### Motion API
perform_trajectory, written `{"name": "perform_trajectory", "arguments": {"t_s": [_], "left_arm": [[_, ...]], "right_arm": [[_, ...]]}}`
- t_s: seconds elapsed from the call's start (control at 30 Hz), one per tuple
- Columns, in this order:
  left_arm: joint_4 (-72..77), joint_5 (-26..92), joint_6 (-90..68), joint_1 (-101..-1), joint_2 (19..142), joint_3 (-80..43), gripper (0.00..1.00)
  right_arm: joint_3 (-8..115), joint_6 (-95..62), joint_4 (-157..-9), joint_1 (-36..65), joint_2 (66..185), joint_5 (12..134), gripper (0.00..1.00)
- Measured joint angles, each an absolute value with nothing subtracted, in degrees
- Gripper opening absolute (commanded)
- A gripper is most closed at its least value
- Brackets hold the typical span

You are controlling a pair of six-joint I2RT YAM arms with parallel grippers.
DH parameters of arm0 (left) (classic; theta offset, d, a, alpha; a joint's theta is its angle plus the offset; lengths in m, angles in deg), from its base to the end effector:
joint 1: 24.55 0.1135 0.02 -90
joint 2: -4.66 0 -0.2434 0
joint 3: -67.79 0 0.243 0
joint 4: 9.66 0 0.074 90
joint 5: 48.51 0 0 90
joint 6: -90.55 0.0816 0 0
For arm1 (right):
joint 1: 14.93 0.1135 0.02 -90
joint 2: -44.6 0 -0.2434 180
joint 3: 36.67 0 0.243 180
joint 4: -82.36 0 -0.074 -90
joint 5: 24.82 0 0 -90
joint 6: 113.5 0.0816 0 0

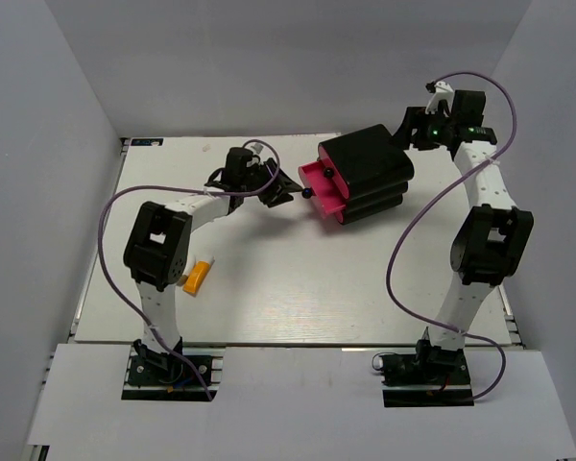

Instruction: Organize the makeup

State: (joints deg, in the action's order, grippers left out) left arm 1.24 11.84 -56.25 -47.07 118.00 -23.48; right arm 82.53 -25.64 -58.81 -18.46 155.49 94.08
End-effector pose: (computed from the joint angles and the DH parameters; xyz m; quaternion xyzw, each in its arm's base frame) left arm 0.4124 -0.2147 0.1668 -0.1336 0.8477 -0.4676 0.2118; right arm 0.4741 0.0103 0.3022 -0.1136 0.8423 0.1926 0.4905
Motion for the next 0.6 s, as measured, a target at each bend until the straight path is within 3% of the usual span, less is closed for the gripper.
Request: {"name": "perform_trajectory", "arguments": {"t_s": [0.23, 0.47, 0.6], "left_arm": [[-1.2, 9.5, -57.5, -47.2, 122.9, -25.9, 0.57], [-3.6, 7.9, -59.1, -47.3, 126.0, -29.2, 0.57], [-3.3, 7.5, -59.4, -47.9, 128.4, -32.7, 0.52]], "right_arm": [[82.6, -25.8, -57.7, -20.9, 157.5, 98.8, 0.67], [82.6, -26.8, -57.4, -21.5, 159.5, 104.0, 0.53], [82.5, -27.4, -57.3, -21.7, 159.9, 104.7, 0.45]]}}
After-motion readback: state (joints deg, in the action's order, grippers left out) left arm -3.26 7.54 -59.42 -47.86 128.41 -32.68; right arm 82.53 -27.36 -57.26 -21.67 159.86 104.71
